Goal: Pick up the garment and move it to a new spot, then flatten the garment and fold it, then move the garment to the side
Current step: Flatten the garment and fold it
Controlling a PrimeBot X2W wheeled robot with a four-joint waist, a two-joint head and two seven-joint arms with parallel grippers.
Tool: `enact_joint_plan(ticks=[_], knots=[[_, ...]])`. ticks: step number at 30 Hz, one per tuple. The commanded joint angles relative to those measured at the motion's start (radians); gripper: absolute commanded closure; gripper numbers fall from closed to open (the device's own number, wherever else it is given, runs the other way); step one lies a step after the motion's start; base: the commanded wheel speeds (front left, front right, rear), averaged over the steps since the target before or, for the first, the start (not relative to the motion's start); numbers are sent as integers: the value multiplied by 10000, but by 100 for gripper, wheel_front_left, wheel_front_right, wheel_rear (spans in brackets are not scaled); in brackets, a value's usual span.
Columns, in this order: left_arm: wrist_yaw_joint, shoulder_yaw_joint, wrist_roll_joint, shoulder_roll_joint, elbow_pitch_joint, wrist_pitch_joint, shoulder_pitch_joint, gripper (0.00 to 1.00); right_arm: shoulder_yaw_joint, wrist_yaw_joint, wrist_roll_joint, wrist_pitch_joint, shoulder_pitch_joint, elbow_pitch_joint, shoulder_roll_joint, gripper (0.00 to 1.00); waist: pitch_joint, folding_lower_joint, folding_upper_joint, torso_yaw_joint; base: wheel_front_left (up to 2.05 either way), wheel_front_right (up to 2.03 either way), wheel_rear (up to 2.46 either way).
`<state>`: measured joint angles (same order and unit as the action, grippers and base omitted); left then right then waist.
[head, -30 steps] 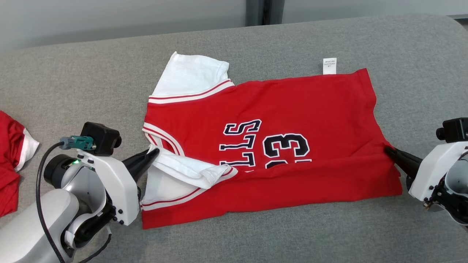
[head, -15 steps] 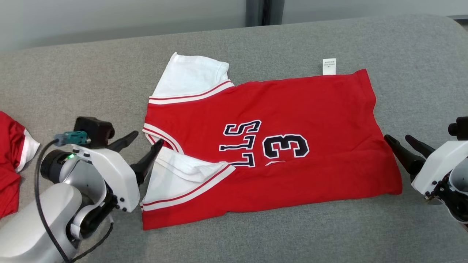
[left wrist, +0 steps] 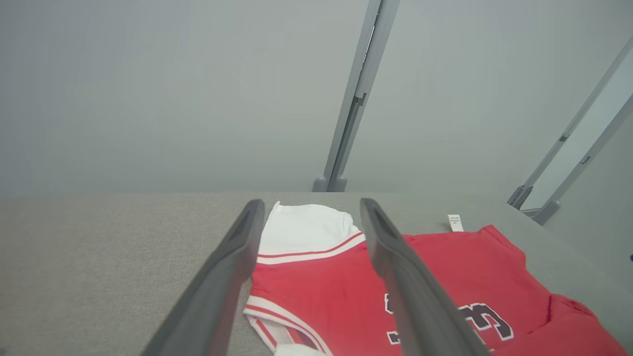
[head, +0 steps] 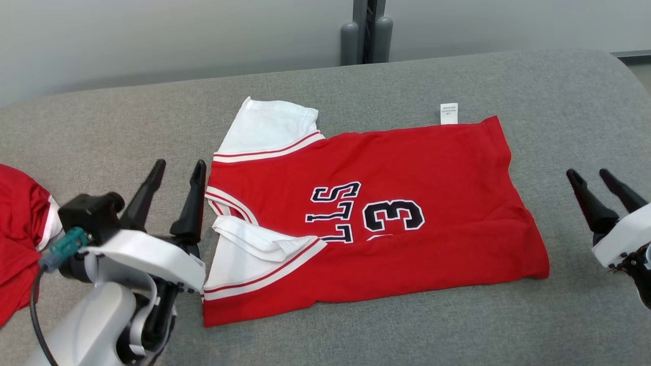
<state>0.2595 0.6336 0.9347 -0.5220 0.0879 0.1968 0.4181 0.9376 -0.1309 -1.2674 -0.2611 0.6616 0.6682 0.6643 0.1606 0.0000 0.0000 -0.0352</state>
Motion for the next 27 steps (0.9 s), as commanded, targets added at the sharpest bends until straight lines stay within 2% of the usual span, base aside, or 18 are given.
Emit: enact_joint_plan(ticks=[1, 3, 4, 6, 11, 13, 19, 27], knots=[[99, -58, -43, 163, -18, 249, -324, 0, -831, 4, 723, -58, -427, -63, -167, 0, -63, 0, 0, -11, 0, 0, 0], [205, -125, -234, 375, 52, 473, -669, 0, -2084, 4, 1796, -42, -974, -322, -491, 0, -125, 0, 0, -5, 0, 0, 0], [205, -125, -234, 375, 52, 473, -669, 0, -2084, 4, 1796, -42, -974, -322, -491, 0, -125, 0, 0, -5, 0, 0, 0], [287, -247, -447, 669, 162, 603, -1034, 0, -3393, 4, 2903, -44, -1568, -670, -832, 0, -165, 0, 0, 7, 0, 0, 0], [445, -722, -1471, 1371, 428, 675, -1751, 0, -5987, 4, 5250, -46, -3210, -1944, -2000, 0, -208, 0, 0, 58, 0, 0, 0], [319, -921, -1864, 1667, 597, 677, -2121, 0, -6686, 4, 5919, -48, -3677, -2400, -2394, 0, -221, 0, 0, 75, 0, 0, 0], [-30, -1000, -2679, 2346, 1906, 682, -2614, 0, -7576, 4, 7075, -47, -4473, -3071, -3164, 0, -260, 0, 0, 65, 0, 0, 0], [-128, -1083, -2415, 2938, 4110, 520, -2246, 0, -7965, 4, 7467, -48, -4581, -3138, -3471, 0, -80, 0, 0, -73, 0, 0, 0]])
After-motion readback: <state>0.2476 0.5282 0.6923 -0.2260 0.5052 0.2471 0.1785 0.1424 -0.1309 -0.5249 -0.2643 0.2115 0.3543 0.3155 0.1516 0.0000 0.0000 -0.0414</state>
